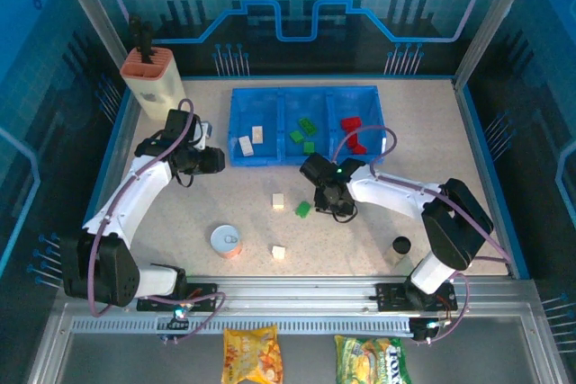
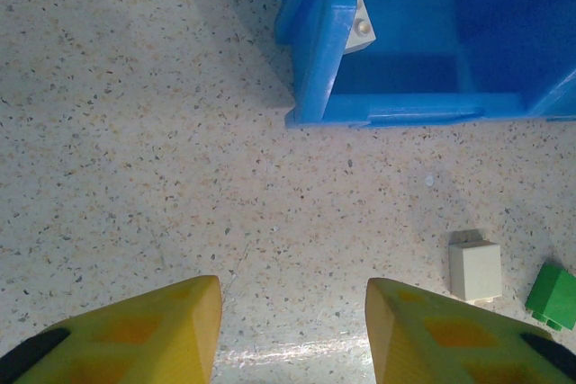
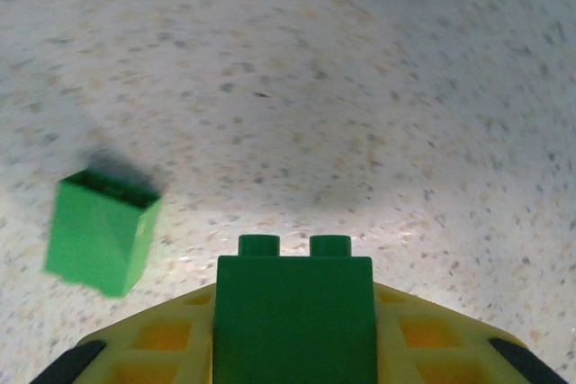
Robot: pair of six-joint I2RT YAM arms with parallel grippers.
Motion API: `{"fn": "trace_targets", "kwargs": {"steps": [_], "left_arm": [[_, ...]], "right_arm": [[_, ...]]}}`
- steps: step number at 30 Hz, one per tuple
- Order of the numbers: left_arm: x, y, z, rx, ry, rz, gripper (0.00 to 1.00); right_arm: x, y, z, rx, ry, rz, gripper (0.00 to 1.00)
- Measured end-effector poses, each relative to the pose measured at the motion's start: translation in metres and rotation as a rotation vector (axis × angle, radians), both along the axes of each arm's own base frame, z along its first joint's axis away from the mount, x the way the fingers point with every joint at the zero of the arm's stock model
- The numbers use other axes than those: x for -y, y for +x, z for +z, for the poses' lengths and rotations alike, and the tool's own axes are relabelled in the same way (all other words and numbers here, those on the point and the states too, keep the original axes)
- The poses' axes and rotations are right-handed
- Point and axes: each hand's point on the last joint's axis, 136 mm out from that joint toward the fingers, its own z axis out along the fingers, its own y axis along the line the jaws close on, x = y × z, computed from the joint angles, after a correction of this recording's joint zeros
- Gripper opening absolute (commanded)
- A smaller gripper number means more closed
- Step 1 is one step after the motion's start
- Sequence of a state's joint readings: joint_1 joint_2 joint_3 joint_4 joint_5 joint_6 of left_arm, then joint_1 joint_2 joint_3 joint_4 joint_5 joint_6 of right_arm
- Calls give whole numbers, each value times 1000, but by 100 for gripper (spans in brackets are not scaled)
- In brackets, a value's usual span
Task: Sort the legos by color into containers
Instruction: Pick up the lego from the bottom-center of the table, then place the lego in the container.
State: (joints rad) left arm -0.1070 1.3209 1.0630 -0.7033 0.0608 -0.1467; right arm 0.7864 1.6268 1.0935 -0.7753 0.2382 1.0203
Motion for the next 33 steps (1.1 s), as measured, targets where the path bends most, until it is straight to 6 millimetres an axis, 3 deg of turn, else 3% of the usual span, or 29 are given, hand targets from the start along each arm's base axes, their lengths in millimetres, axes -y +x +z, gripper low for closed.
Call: {"fn": "trace_targets", "kwargs": {"steps": [6,15,25,33], "left_arm": [[0,0,0,2,-1,0,47],[0,1,0,3,-1,0,47],[0,1,1,6,-2,0,47],[0,1,1,6,-1,1,47]], "right_arm": [[-22,34,34,104,-36,219,25],[-32,83,52,157,-143,338,26],[-33,153,54,221,-226,342,28],[-29,191,41,231,-304,341,29]]}}
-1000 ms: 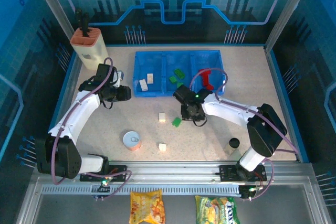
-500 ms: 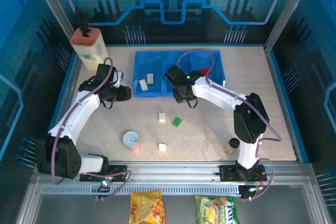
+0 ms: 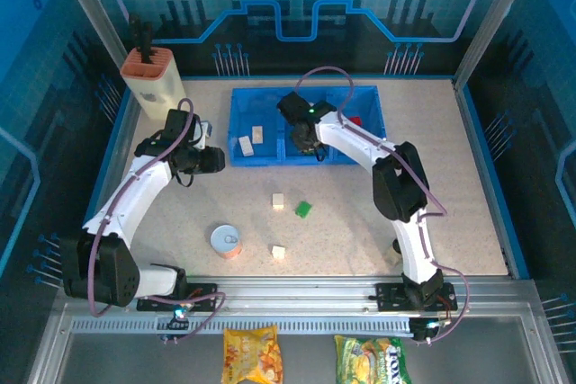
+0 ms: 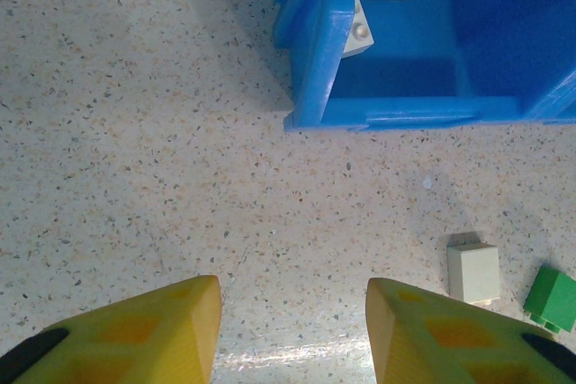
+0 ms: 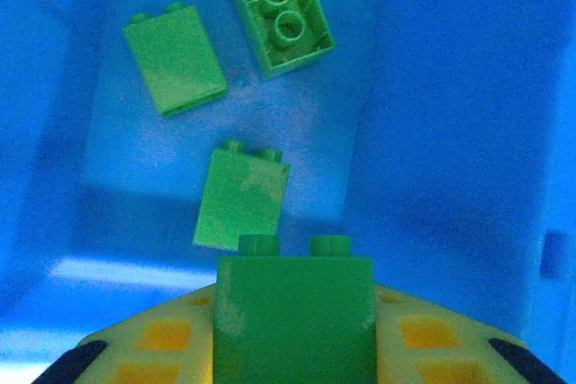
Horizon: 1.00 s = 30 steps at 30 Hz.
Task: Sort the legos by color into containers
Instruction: Place the lego in the container.
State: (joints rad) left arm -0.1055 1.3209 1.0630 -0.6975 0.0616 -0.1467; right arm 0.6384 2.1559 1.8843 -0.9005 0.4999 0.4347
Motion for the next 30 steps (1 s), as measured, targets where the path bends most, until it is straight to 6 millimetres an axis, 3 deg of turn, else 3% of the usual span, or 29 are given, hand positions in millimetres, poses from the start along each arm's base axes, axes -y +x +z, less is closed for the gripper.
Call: {"fn": "trace_targets", "kwargs": {"steps": [10,19,30], "left_arm": [[0,-1,-2,-3,1,1,47],[-1,-2,-4,-5,4,2,47],[-1,-1,-3,-1,4,4,47]], "right_arm": [[7,31,-10,37,-70,0,32],[7,36,-20,37,-86,7,44],[8,37,-17,48,-88,5,47]]}}
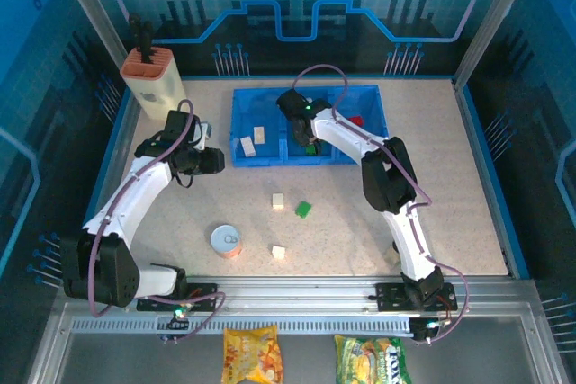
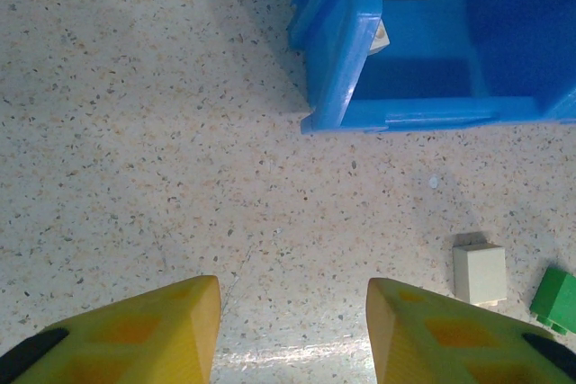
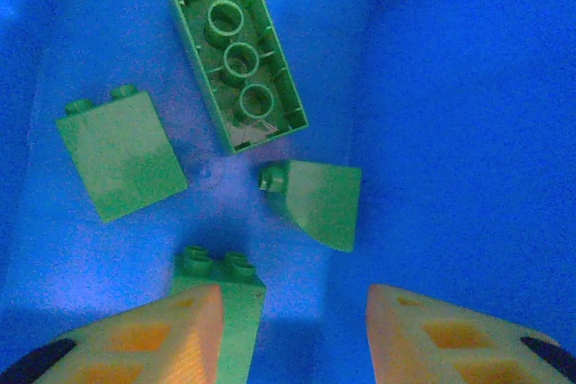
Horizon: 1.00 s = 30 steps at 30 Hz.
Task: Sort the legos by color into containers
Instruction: Place the lego in the container, then pick up the lego from the center of the table.
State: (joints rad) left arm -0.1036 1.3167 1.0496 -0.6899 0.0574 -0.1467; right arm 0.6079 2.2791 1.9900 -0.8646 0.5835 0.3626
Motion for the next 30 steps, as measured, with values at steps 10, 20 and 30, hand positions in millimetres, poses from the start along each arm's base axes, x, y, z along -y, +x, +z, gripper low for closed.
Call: {"fn": "trace_targets", "kwargs": {"steps": [10,20,30], "left_arm": [[0,0,2,5,-1,0,47],[5,-1,2,1,-25,-12,47],[41,-12,7,-63,-34,-92,48]], "right_arm": [[2,-23,36,18,60,8,47],[-1,-77,45,-59,163,44,47],[20,-117,42,-116,203,42,47]]}}
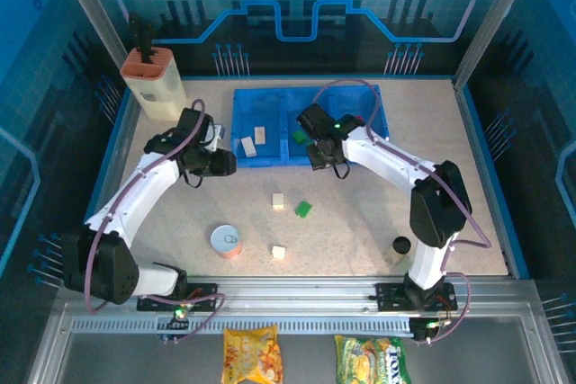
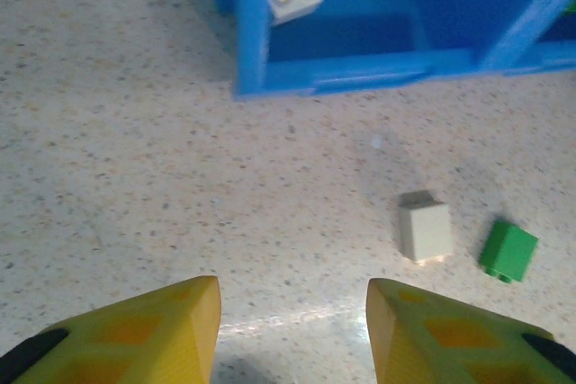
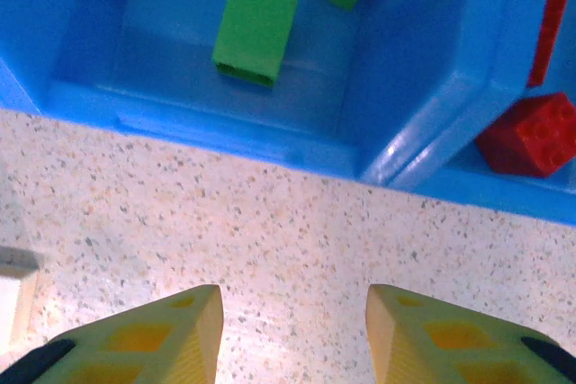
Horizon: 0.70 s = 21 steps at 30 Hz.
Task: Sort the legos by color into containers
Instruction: Pick up the lego from the center of the table.
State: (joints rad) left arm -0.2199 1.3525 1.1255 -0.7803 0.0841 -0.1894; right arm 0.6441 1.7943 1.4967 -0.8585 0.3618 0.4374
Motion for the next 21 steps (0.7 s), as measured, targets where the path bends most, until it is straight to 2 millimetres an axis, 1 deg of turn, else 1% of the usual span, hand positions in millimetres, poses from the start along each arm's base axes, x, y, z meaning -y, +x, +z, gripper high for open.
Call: {"fn": "trace_targets", "kwargs": {"steps": [4,8,11,16,19,21], "left_arm": [[29,1,14,-4,10,-61,48],[55,-2,16,-23,24,-101,48],[71,-6,7,-55,47,-117,48],[87,-11,-16,-115,76,-94,48],[96,-10,-23,-120,79,-70,54],[104,-10,-28,-123,79,-63,56]], "right_arm": [[21,-5,-2,-7,17,-36,47],[42,-5,-2,-5,35,-82,47],[54,-6,0,1,48,-109,47],[63,-8,6,17,75,-129,47],[68,-8,10,26,83,-137,47],[70,-8,13,32,89,-143,47]]}}
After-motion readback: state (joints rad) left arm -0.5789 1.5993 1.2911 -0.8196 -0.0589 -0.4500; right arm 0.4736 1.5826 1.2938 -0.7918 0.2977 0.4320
